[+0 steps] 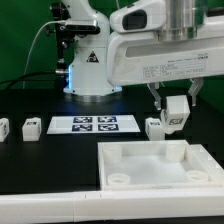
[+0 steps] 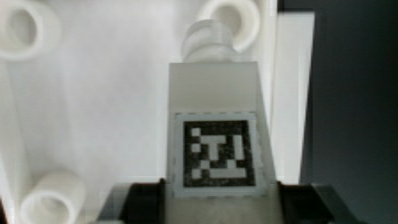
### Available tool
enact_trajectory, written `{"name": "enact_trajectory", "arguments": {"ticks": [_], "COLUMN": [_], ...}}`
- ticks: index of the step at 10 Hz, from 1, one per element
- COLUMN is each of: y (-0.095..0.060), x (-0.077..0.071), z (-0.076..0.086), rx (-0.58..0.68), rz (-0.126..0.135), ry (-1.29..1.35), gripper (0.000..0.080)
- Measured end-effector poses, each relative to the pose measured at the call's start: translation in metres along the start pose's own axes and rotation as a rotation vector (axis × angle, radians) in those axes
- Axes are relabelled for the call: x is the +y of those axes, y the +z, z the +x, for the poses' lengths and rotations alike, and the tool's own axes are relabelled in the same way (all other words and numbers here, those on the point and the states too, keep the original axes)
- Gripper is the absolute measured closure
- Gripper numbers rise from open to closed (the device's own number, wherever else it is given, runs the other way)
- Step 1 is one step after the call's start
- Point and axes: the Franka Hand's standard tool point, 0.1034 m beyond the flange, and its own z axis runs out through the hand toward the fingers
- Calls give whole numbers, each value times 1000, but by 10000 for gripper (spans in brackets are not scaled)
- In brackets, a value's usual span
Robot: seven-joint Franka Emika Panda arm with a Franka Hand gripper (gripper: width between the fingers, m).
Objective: Assemble one leg
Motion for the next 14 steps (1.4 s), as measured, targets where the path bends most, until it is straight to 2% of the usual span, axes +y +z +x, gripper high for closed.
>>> {"name": "enact_trajectory", "arguments": {"ticks": [3, 7, 8, 9, 10, 11, 14], "y": [-6, -4, -7, -3, -5, -7, -7], "x": [-4, -4, -3, -4, -7, -11, -13], "z": [26, 30, 42, 41, 48, 58, 64], "rx": [19, 90, 221, 215, 204, 229, 294], "rz": [8, 11, 17, 17, 20, 24, 28], "ry": [-18, -19, -23, -24, -26, -31, -36], "gripper": [506, 506, 506, 506, 506, 506, 506]}}
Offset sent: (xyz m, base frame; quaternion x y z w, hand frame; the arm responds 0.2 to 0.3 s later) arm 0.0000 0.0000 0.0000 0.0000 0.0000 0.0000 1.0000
